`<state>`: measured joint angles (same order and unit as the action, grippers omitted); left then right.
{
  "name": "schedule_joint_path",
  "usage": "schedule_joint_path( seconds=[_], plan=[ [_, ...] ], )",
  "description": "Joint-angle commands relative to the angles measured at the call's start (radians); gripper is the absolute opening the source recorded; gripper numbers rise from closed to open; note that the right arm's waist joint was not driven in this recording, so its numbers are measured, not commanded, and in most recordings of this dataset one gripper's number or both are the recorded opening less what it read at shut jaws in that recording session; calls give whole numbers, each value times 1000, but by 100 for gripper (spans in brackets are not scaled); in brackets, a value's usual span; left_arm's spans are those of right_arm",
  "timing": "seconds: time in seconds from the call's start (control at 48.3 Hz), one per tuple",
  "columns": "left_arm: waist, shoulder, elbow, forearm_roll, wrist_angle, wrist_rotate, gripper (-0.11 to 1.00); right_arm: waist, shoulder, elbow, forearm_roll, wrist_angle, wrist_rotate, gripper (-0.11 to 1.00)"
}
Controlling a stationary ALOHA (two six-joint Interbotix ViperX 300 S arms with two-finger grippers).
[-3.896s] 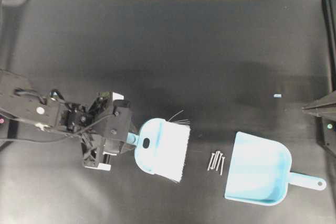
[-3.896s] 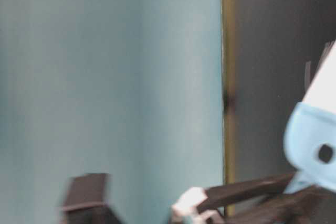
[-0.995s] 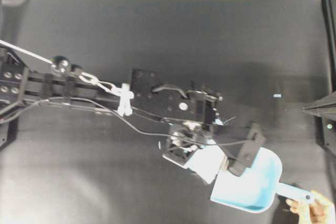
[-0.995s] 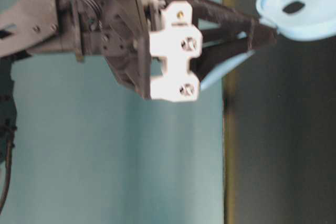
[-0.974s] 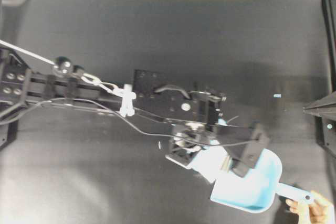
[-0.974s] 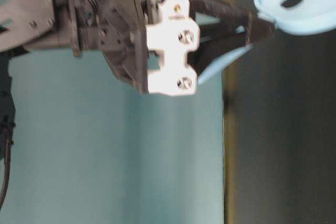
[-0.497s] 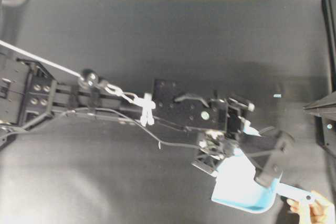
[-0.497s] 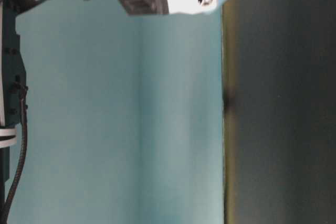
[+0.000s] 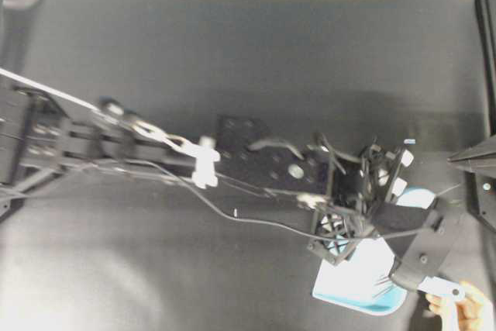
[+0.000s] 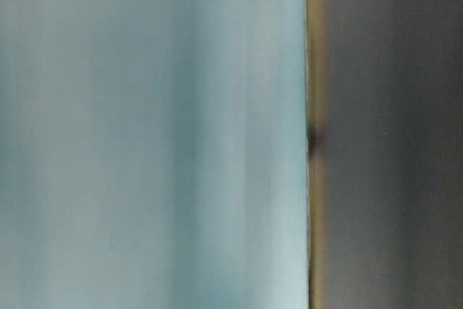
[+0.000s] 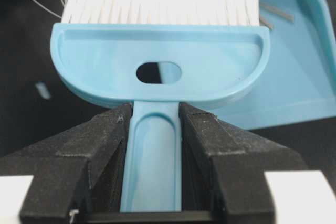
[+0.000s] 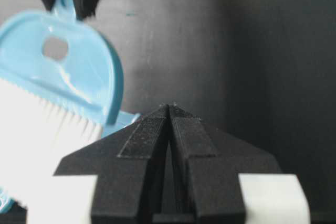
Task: Hold the dustpan with a person, while the left arm uses a hand brush to gather the screws into the dustpan.
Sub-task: 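Sweep the screws with the brush into the hand-held dustpan, then pull the brush back with the left gripper away from the dustpan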
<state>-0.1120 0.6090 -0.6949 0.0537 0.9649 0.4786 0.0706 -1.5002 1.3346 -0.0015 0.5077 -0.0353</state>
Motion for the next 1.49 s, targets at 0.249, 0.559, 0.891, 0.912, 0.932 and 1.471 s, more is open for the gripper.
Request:
schedule_joint_path(
  seconds=[0.249, 0.559, 0.891, 0.912, 0.932, 1.471],
  plan=[
    [9, -242, 290, 3, -41, -61, 31, -2, 6, -6, -3, -5, -5, 0],
    [40, -474, 793, 3, -469, -206, 31, 0, 6, -6, -3, -5, -5, 0],
    [63, -638, 1140, 3, -825, -239, 31, -2, 5, -6, -3, -3, -5, 0],
    [64, -643, 1154, 2, -839, -245, 31, 0, 5, -6, -3, -5, -5, 0],
    [64, -646, 1169, 3, -850, -249, 31, -2, 5, -6, -3, -5, -5, 0],
    [63, -680, 1322, 3, -887, -339, 31, -2, 2, -6, -3, -5, -5, 0]
  ],
)
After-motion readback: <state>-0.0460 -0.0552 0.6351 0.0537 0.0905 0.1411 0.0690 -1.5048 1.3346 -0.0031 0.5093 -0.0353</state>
